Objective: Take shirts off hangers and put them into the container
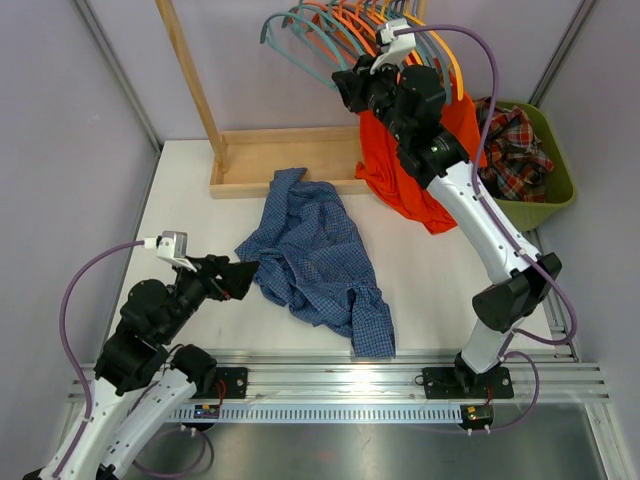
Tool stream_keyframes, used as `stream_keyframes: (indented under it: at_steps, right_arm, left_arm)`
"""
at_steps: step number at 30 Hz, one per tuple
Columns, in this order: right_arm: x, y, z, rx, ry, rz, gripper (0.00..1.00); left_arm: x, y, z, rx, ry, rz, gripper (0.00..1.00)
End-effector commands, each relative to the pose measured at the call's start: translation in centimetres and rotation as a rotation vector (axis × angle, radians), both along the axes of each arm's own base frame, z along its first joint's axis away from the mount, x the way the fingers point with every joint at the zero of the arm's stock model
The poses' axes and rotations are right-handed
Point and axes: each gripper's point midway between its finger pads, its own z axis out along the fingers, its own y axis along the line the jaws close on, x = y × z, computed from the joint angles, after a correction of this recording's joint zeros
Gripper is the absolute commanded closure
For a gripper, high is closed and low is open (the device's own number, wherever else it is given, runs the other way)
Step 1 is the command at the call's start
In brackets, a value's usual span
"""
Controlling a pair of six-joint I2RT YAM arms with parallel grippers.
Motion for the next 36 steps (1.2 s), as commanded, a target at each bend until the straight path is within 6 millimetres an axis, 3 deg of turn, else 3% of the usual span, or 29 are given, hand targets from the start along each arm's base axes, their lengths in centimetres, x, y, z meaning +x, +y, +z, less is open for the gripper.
stream_keyframes:
  at_steps: [1, 7, 11, 15, 16, 19, 21, 22, 23, 26, 27, 29, 30, 32, 34, 36]
  right_arm:
    - [1.1, 0.1, 2.4, 0.039, -0.041, 0.01, 1.0]
    - [3.1, 0.0, 2.5, 0.055, -0.036, -0.022, 1.0]
    - [4.6, -1.6, 2.0, 0.084, -0.004, -0.128, 1.0]
    - [4.5, -1.4, 0.9, 0.066, 0.025, -0.121, 1.0]
    - [4.1, -1.2, 0.3, 0.058, 0.04, -0.1, 0.96]
    - [2.4, -0.3, -1.7, 0.035, 0.079, -0.016, 0.39]
    - [0.8, 0.4, -2.8, 0.033, 0.102, 0.033, 0.22]
    - [-0.8, 0.4, -4.7, 0.014, 0.132, 0.047, 0.16]
    - [-2.5, 1.7, -5.0, 0.006, 0.116, 0.076, 0.09]
    - [-6.8, 2.4, -8.4, -0.029, 0.131, 0.084, 0.05]
    - [-9.5, 4.4, -9.6, -0.05, 0.143, 0.136, 0.04]
    - [-12.3, 5.0, -13.9, -0.092, 0.223, 0.137, 0.04]
    - [-14.8, 6.5, -17.2, -0.133, 0.277, 0.184, 0.02]
    - [-16.5, 7.3, -20.5, -0.154, 0.348, 0.174, 0.01]
    - [-18.3, 8.5, -25.5, -0.226, 0.429, 0.176, 0.01]
    - [-18.7, 8.8, -29.3, -0.258, 0.523, 0.148, 0.01]
  left_arm:
    - [-0.2, -0.1, 0.7, -0.022, -0.024, -0.01, 0.01]
    - [-0.3, -0.6, 0.8, -0.023, -0.021, -0.037, 0.01]
    - [-0.4, -0.6, 0.6, -0.025, -0.015, -0.037, 0.01]
    - [-0.5, -0.6, 0.5, -0.028, -0.011, -0.038, 0.01]
    - [-0.5, -0.6, 0.6, -0.032, -0.014, -0.041, 0.01]
    - [-0.5, -0.6, 0.7, -0.037, -0.015, -0.038, 0.01]
    - [-0.5, -0.6, 0.6, -0.039, -0.012, -0.037, 0.01]
    - [-0.4, -0.6, 0.6, -0.039, -0.012, -0.036, 0.01]
    - [-0.3, -0.7, 0.4, -0.039, -0.006, -0.035, 0.01]
    - [-0.3, -0.9, 0.1, -0.042, -0.001, -0.041, 0.01]
    - [-0.2, -0.9, -0.1, -0.042, 0.006, -0.041, 0.01]
    - [-0.2, -1.1, -0.2, -0.042, 0.01, -0.048, 0.01]
    - [-0.2, -1.1, -0.5, -0.04, 0.016, -0.046, 0.01]
    - [-0.1, -1.1, -0.8, -0.042, 0.02, -0.047, 0.01]
    - [0.0, -1.1, -1.2, -0.04, 0.028, -0.044, 0.01]
    - [-0.1, -1.2, -1.3, -0.044, 0.034, -0.046, 0.01]
